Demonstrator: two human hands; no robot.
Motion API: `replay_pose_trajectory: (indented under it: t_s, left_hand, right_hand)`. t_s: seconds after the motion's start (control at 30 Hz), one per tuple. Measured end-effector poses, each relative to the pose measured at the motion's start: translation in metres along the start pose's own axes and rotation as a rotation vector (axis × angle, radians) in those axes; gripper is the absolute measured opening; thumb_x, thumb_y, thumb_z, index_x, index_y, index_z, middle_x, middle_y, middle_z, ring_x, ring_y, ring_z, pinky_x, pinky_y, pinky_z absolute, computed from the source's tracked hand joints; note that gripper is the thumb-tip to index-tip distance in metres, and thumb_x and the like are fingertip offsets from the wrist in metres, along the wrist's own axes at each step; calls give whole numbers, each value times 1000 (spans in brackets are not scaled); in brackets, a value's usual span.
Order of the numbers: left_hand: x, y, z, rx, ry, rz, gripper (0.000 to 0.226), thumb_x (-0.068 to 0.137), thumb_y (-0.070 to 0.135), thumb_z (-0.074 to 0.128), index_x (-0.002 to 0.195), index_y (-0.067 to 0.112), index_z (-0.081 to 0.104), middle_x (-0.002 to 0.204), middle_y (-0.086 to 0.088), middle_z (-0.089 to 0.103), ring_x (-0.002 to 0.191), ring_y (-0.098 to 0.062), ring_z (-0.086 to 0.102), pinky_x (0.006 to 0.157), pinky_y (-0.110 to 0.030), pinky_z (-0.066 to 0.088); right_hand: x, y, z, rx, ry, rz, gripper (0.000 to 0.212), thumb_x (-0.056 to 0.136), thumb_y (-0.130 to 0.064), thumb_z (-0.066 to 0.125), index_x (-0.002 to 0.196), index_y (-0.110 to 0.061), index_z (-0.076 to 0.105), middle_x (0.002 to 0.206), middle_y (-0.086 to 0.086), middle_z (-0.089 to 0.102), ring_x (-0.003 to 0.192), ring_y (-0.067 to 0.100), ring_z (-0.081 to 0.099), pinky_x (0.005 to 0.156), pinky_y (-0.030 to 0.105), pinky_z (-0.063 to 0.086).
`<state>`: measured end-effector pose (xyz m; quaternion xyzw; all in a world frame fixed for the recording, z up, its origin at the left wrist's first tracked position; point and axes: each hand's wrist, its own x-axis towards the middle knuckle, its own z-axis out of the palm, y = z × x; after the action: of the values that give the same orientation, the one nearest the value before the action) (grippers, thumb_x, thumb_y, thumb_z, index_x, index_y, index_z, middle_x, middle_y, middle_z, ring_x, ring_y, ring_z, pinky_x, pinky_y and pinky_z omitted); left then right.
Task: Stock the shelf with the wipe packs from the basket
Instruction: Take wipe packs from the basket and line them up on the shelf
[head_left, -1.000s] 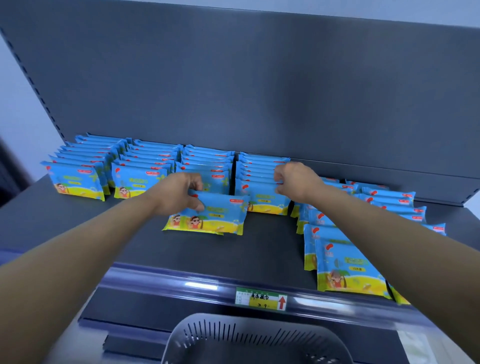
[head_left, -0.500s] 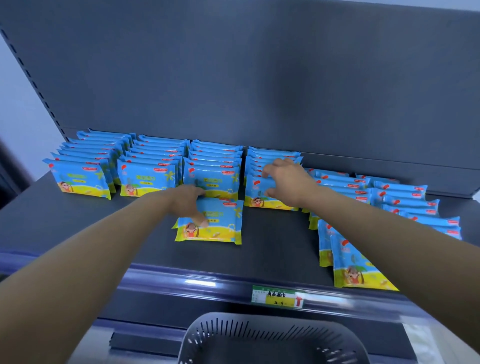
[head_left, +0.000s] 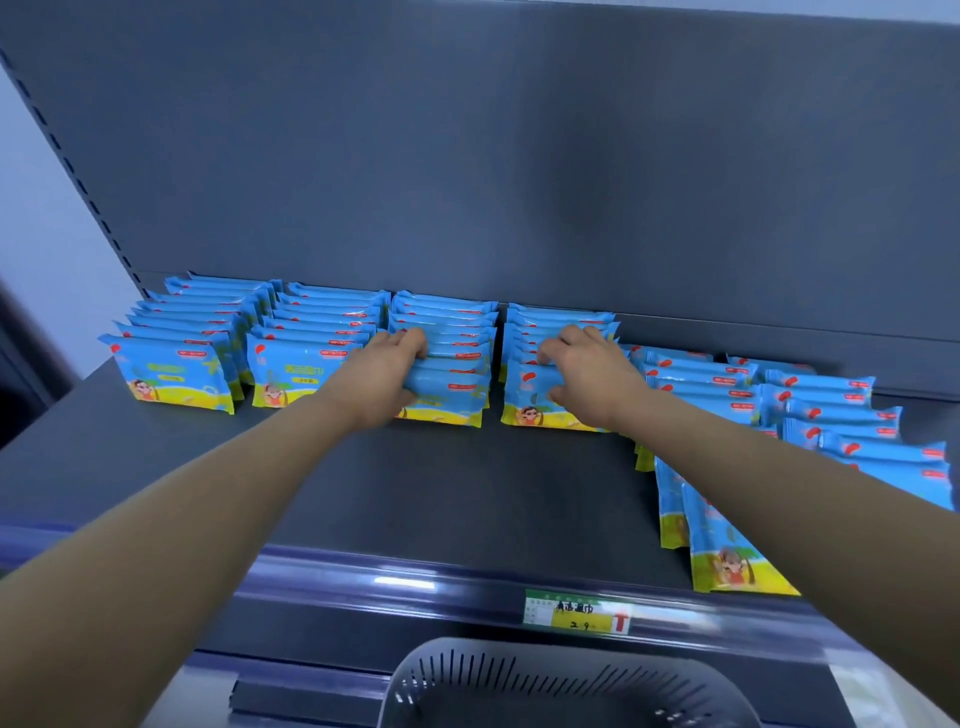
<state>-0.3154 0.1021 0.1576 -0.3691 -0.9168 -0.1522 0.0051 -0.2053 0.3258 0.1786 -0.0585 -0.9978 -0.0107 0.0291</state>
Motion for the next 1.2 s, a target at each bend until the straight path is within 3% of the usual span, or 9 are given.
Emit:
replay_pose_trajectory:
  t_s: [0.13, 0.27, 0.43, 0.67, 0.97, 1.1, 1.2]
  left_hand:
    - [1, -6, 15, 180, 117, 27, 47, 79, 24, 66, 121, 19, 45, 123, -2, 43, 115, -24, 30, 95, -37, 25]
    - [-1, -11, 14, 181, 173, 4, 53, 75, 36, 70, 123, 26, 51, 128, -5, 36, 118, -26, 29, 96, -43, 28]
    - [3, -5, 16, 85, 117, 34, 52, 84, 20, 64, 133, 16, 46, 125, -7, 44, 114, -27, 32, 98, -42, 34]
    - [-2, -4, 24, 313, 201, 52, 55, 82, 27, 63, 133, 20, 43, 126, -5, 42, 117, -27, 34, 98, -42, 24]
    - [2, -1, 28, 312, 201, 95, 57, 82, 31, 63, 132, 16, 41, 126, -5, 42, 114, -26, 37, 98, -38, 24]
    - [1, 3, 27, 299, 229, 95, 65, 75, 36, 68, 131, 16, 43, 126, -6, 42, 117, -28, 37, 103, -41, 20]
    - [1, 11, 26, 295, 293, 138, 71, 68, 37, 74, 129, 13, 47, 126, -9, 44, 116, -31, 39, 104, -44, 21]
  right_hand:
    - [1, 0, 1, -2, 15, 7, 39, 88, -17, 58, 125, -17, 48, 125, 7, 46, 117, 27, 40, 100, 38, 34]
    - [1, 1, 2, -12, 20, 7, 40, 87, -18, 59, 125, -17, 47, 125, 8, 46, 116, 27, 40, 99, 39, 35]
    - [2, 5, 3, -19, 44, -1, 38, 87, -10, 56, 123, -20, 51, 121, 5, 48, 112, 25, 41, 95, 36, 35]
    - [4, 7, 6, -8, 67, -1, 39, 87, -8, 54, 123, -23, 53, 119, 3, 50, 110, 25, 40, 93, 35, 34]
    - [0, 10, 12, -16, 88, 2, 43, 87, -20, 61, 126, -18, 44, 128, 4, 44, 119, 25, 39, 99, 35, 32]
    - [-4, 17, 7, 116, 127, 7, 34, 89, -21, 57, 121, -16, 50, 126, 4, 50, 120, 24, 41, 100, 36, 32]
    - [-9, 28, 1, 318, 235, 72, 25, 91, -10, 50, 115, -10, 58, 120, 6, 58, 116, 23, 48, 97, 34, 39]
